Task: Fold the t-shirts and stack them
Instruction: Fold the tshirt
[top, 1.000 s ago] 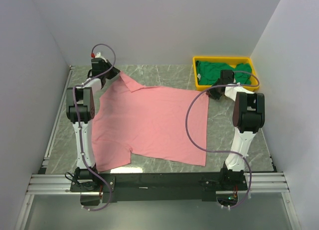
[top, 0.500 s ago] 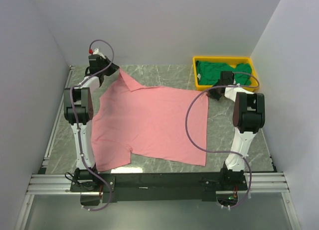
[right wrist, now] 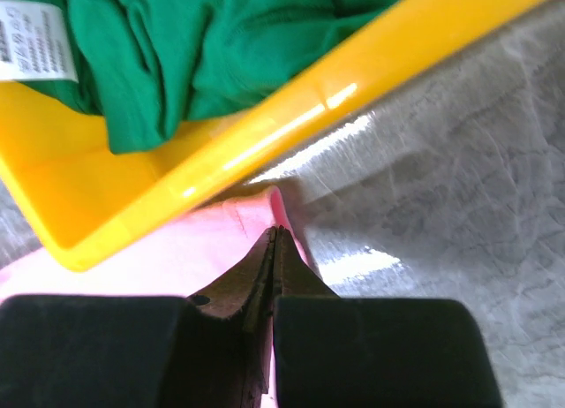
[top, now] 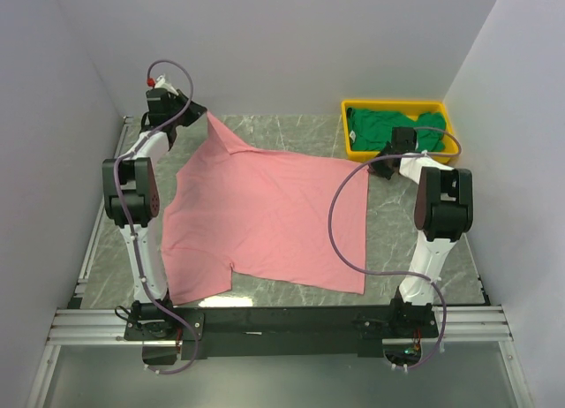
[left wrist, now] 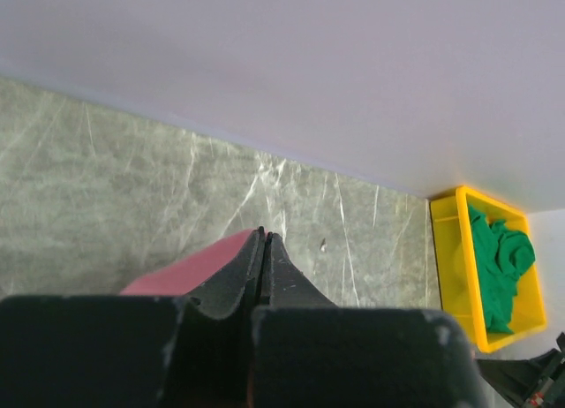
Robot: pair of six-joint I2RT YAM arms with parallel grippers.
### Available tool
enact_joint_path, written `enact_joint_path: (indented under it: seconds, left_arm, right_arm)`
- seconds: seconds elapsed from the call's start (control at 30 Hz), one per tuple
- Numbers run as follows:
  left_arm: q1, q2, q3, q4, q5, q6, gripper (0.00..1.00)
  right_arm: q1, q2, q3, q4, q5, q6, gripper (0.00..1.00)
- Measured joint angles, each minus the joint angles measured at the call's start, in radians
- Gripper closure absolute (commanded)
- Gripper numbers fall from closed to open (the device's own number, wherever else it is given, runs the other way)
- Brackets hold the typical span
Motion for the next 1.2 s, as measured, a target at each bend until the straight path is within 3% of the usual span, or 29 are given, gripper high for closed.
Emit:
enact_joint_path:
  seconds: [0.2, 0.57, 0.77, 0.8, 0.97, 1.2]
  left_arm:
    - [0.004, -0.012, -0.031, -0.038, 0.012, -0.01, 0.99]
    - [0.008, -0.012, -0.031, -0.099, 0.034, -0.008, 0.99]
    - [0.009, -0.012, -0.031, -0.114, 0.036, -0.003, 0.99]
    - [0.009, -0.012, -0.031, -0.114, 0.036, -0.003, 0.99]
    - [0.009, -0.012, -0.031, -0.119, 0.036, -0.002, 0.99]
    - [0.009, 0.005, -0.019, -0.134, 0.032, -0.002, 0.99]
  right_arm:
    - [0.0, -0.001, -0.001, -0.031, -0.004, -0.043, 0.91]
    - [0.017, -0.001, 0.095, -0.161, 0.062, -0.227, 0.89]
    - [0.034, -0.006, 0.1, -0.185, 0.093, -0.325, 0.73]
    - [0.047, -0.012, 0.1, -0.19, 0.101, -0.349, 0.66]
    - [0.205, -0.066, 0.1, -0.209, 0.133, -0.426, 0.48]
    - [0.512, -0.113, 0.1, -0.206, 0.096, -0.444, 0.43]
